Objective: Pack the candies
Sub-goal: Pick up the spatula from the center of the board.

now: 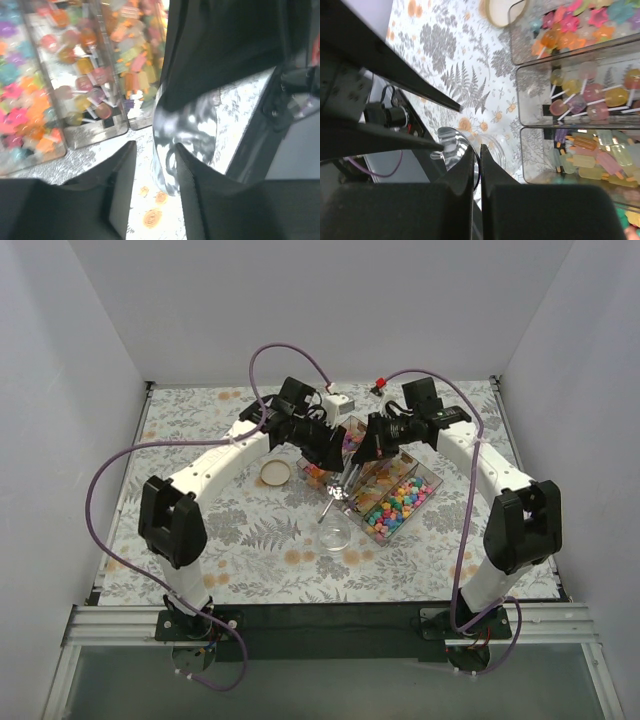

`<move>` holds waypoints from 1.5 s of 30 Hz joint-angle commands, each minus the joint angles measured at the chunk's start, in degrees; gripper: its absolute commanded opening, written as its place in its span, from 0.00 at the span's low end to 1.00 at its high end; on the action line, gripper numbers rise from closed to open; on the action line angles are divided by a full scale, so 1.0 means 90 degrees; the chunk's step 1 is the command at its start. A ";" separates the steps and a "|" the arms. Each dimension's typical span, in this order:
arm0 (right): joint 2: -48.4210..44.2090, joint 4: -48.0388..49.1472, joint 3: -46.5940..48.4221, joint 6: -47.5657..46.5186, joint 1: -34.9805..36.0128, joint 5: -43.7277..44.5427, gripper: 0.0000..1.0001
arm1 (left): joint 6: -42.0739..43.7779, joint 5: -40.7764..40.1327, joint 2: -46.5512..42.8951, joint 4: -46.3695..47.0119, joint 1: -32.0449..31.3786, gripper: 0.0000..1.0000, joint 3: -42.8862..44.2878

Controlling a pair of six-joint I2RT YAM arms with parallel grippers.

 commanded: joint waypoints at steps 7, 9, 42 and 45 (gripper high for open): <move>-0.0645 0.0658 -0.0631 0.1736 -0.0967 0.0032 0.01 | -0.0498 -0.1329 -0.2802 0.3712 -0.0051 0.61 -0.2854; -0.0781 0.0746 -0.0836 0.2145 -0.1026 0.0052 0.01 | -0.0567 -0.1270 -0.3143 0.4355 -0.0128 0.61 -0.3449; -0.0948 0.1078 -0.1765 0.3154 -0.1290 0.0071 0.01 | 0.0028 -0.1845 -0.1983 0.1996 -0.1222 0.45 -0.2622; -0.0958 0.1108 -0.1784 0.3163 -0.1290 0.0033 0.01 | 0.0028 -0.2022 -0.1827 0.1899 -0.1271 0.43 -0.2525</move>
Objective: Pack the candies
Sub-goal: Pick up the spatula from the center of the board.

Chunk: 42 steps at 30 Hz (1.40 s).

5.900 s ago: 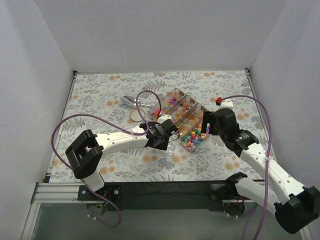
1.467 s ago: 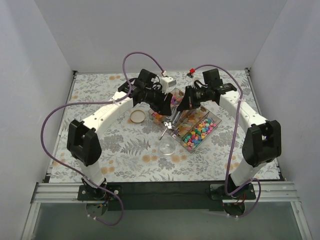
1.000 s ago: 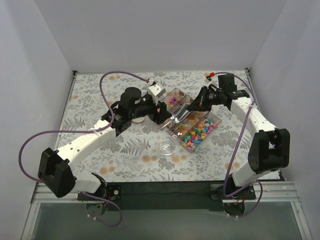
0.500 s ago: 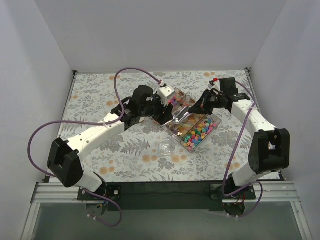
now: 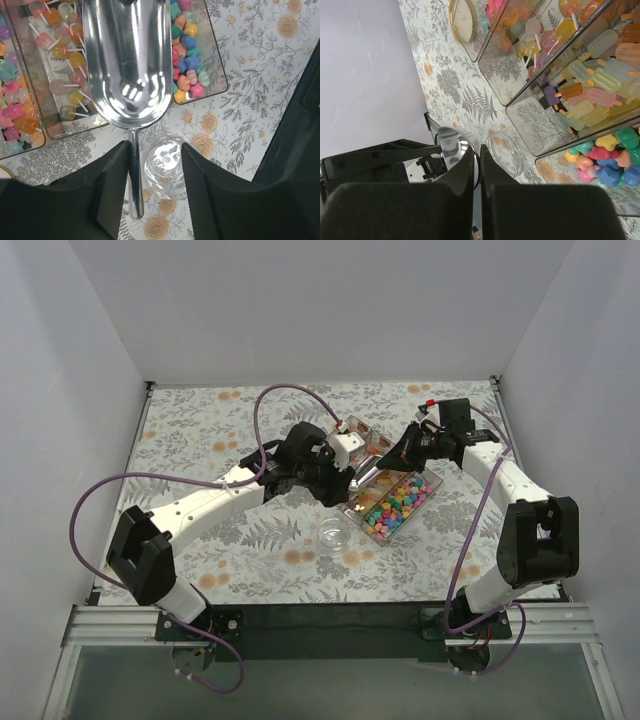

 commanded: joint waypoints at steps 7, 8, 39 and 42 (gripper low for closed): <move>-0.0225 0.0268 -0.0165 0.0099 -0.0044 -0.0208 0.01 | -0.0030 -0.0340 0.0273 -0.0215 -0.0118 0.33 0.0385; -0.0234 0.0268 -0.0194 0.0099 -0.0035 -0.0208 0.01 | -0.0030 -0.0349 0.0292 -0.0224 -0.0118 0.30 0.0404; -0.0332 0.0863 -0.0663 0.0734 -0.0093 -0.0394 0.01 | -0.0196 -0.0505 0.0175 -0.0195 -0.0187 0.22 -0.0054; -0.0352 0.0873 -0.0721 0.0734 -0.0103 -0.0384 0.01 | -0.0186 -0.0535 0.0146 -0.0127 -0.0187 0.18 -0.0084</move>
